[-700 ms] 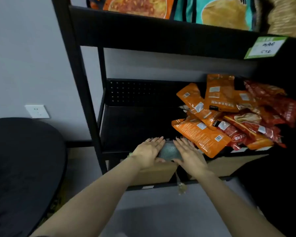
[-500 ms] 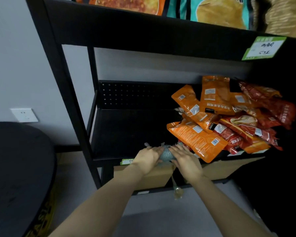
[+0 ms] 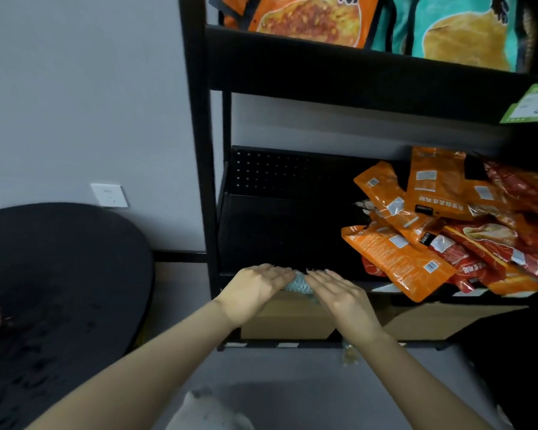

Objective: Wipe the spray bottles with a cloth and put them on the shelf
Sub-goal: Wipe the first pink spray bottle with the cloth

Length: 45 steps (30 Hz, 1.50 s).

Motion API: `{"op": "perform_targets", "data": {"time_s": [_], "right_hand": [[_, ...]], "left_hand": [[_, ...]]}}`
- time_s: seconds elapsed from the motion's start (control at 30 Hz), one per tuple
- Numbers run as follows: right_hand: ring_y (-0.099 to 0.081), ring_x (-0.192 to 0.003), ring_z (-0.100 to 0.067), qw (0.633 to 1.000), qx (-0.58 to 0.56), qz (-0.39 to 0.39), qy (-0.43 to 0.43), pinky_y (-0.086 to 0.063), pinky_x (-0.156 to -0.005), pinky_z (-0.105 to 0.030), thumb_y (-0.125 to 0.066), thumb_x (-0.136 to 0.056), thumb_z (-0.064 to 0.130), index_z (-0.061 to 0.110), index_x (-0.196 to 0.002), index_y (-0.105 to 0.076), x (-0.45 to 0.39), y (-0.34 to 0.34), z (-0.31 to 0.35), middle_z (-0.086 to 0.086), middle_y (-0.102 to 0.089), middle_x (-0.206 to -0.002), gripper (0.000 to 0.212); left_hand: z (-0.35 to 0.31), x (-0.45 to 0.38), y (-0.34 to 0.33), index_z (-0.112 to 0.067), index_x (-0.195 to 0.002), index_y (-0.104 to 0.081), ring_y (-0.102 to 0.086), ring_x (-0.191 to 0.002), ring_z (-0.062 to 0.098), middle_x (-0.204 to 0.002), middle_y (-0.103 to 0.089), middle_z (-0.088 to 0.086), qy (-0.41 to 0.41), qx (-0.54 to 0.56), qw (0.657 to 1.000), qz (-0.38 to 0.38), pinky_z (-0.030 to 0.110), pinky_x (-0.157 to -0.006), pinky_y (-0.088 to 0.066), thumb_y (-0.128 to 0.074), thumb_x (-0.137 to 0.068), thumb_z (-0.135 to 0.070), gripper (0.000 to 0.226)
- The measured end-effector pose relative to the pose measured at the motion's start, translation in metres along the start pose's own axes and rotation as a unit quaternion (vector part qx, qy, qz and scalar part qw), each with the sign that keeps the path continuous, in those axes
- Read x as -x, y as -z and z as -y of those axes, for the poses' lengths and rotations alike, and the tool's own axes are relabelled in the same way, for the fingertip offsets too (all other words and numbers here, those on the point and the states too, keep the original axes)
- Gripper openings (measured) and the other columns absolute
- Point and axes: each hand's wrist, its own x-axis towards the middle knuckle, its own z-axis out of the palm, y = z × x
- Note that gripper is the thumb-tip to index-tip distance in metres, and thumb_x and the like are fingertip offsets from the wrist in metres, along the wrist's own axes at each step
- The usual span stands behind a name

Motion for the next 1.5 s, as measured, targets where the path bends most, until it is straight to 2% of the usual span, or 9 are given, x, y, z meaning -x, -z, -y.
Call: {"op": "perform_targets", "data": {"time_s": [0.1,0.33,0.5,0.67,0.8,1.0,1.27,1.4,1.5], "right_hand": [[-0.067,-0.1,-0.018,0.999,-0.023,-0.006,0.036,-0.046,-0.095,-0.035,-0.086,-0.059,-0.003,0.005,-0.113,-0.067,-0.02,0.002,0.034,-0.009,-0.069,-0.112,0.057],[-0.07,-0.088,-0.019,0.986,-0.113,-0.061,0.108,-0.057,-0.079,-0.035,-0.082,-0.062,-0.003,0.005,-0.106,-0.07,-0.074,-0.011,0.133,-0.007,-0.072,-0.103,0.046],[-0.07,-0.086,-0.019,0.967,-0.194,-0.077,0.146,-0.058,-0.075,-0.033,-0.078,-0.068,0.0,0.006,-0.104,-0.071,-0.118,-0.028,0.213,-0.006,-0.072,-0.1,0.038],[-0.069,-0.087,-0.016,0.949,-0.255,-0.034,0.179,-0.056,-0.069,-0.025,-0.048,-0.085,0.018,0.009,-0.105,-0.07,-0.155,-0.04,0.296,-0.002,-0.072,-0.101,0.031],[-0.069,-0.091,-0.014,0.933,-0.305,-0.002,0.192,-0.057,-0.07,-0.028,-0.057,-0.082,0.015,0.01,-0.106,-0.069,-0.174,-0.056,0.351,-0.002,-0.071,-0.103,0.027],[-0.056,-0.115,-0.013,0.892,-0.414,0.145,0.108,-0.042,-0.094,-0.019,-0.06,-0.092,0.017,0.017,-0.135,-0.05,-0.194,-0.074,0.413,0.001,-0.059,-0.129,0.044],[-0.059,-0.101,0.0,0.853,-0.467,0.234,0.011,-0.045,-0.082,-0.007,-0.06,-0.091,0.015,0.02,-0.123,-0.062,-0.208,-0.095,0.443,0.007,-0.065,-0.116,0.032],[-0.067,-0.078,-0.013,0.858,-0.435,0.272,-0.022,-0.055,-0.069,-0.03,-0.059,-0.089,0.022,0.024,-0.114,-0.066,-0.208,-0.109,0.441,0.004,-0.071,-0.09,0.026],[-0.067,-0.085,-0.015,0.848,-0.43,0.306,-0.048,-0.055,-0.077,-0.041,-0.058,-0.089,0.024,0.026,-0.099,-0.066,-0.207,-0.118,0.44,0.003,-0.07,-0.09,0.013]], "left_hand": [[0.001,0.039,0.034,-0.005,-0.115,-0.065,-0.068,-0.097,0.019,-0.112,-0.069,0.008,-0.012,-0.016,0.999,-0.036,0.029,-0.087,-0.051,-0.075,-0.066,0.004,0.05],[0.021,0.141,0.108,-0.009,-0.114,-0.064,-0.068,-0.093,0.019,-0.109,-0.07,0.004,0.053,-0.072,0.996,-0.03,0.028,-0.08,-0.054,-0.052,-0.08,-0.007,0.036],[0.031,0.218,0.155,-0.01,-0.114,-0.065,-0.069,-0.093,0.02,-0.11,-0.07,0.004,0.142,-0.096,0.985,-0.016,0.031,-0.073,-0.057,-0.047,-0.085,-0.017,0.035],[0.036,0.293,0.193,-0.011,-0.11,-0.068,-0.07,-0.086,0.018,-0.103,-0.072,0.003,0.249,-0.099,0.963,-0.025,0.027,-0.066,-0.057,-0.056,-0.082,-0.019,0.031],[0.044,0.344,0.21,-0.012,-0.109,-0.069,-0.069,-0.087,0.016,-0.1,-0.073,0.002,0.35,-0.075,0.932,-0.06,0.029,-0.075,-0.055,-0.053,-0.086,-0.022,0.03],[0.063,0.387,0.219,-0.013,-0.113,-0.068,-0.068,-0.087,0.017,-0.1,-0.073,0.003,0.47,-0.045,0.877,-0.09,0.014,-0.078,-0.042,-0.065,-0.085,-0.014,0.028],[0.09,0.426,0.221,-0.024,-0.108,-0.069,-0.058,-0.076,-0.003,-0.096,-0.072,-0.007,0.529,0.026,0.846,-0.059,0.021,-0.074,-0.049,-0.07,-0.079,-0.031,0.03],[0.098,0.432,0.207,-0.021,-0.12,-0.063,-0.061,-0.074,0.009,-0.094,-0.068,-0.004,0.593,0.005,0.782,-0.192,0.025,-0.074,-0.049,-0.07,-0.08,-0.026,0.04],[0.111,0.43,0.191,-0.019,-0.134,-0.049,-0.062,-0.076,0.015,-0.095,-0.069,0.004,0.649,0.003,0.731,-0.212,0.029,-0.074,-0.05,-0.067,-0.083,-0.032,0.056]]}}
